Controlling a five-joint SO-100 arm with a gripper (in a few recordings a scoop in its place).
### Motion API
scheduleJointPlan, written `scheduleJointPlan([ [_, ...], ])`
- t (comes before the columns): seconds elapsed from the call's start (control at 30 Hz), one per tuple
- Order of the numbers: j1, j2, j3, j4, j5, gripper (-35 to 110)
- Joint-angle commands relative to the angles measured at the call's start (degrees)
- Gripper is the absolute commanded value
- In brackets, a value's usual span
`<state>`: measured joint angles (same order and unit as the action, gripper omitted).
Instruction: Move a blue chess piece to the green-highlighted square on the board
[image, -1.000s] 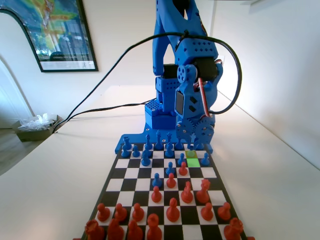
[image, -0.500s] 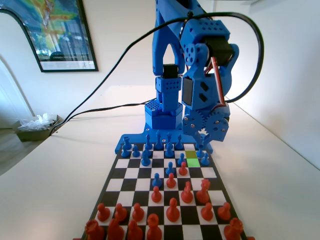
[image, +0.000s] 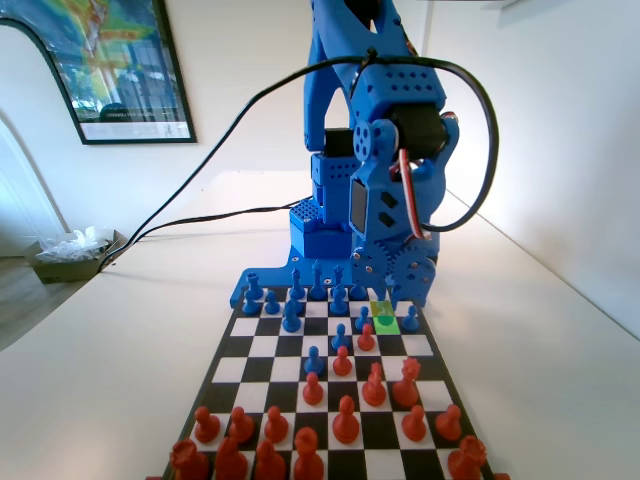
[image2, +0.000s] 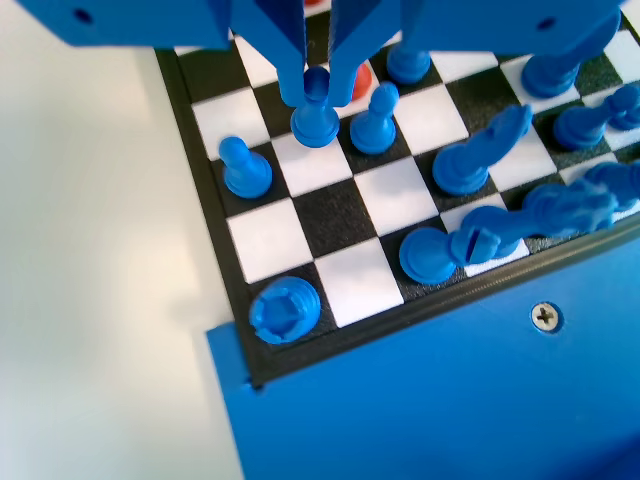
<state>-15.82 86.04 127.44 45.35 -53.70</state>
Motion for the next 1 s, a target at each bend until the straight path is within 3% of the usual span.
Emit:
scheduleJointPlan([
  [0.0, -1.1, 1.2, 0.4, -0.3, -0.8, 1],
  [0.97, -1.8, 0.9, 1.8, -2.5, -0.8, 4],
])
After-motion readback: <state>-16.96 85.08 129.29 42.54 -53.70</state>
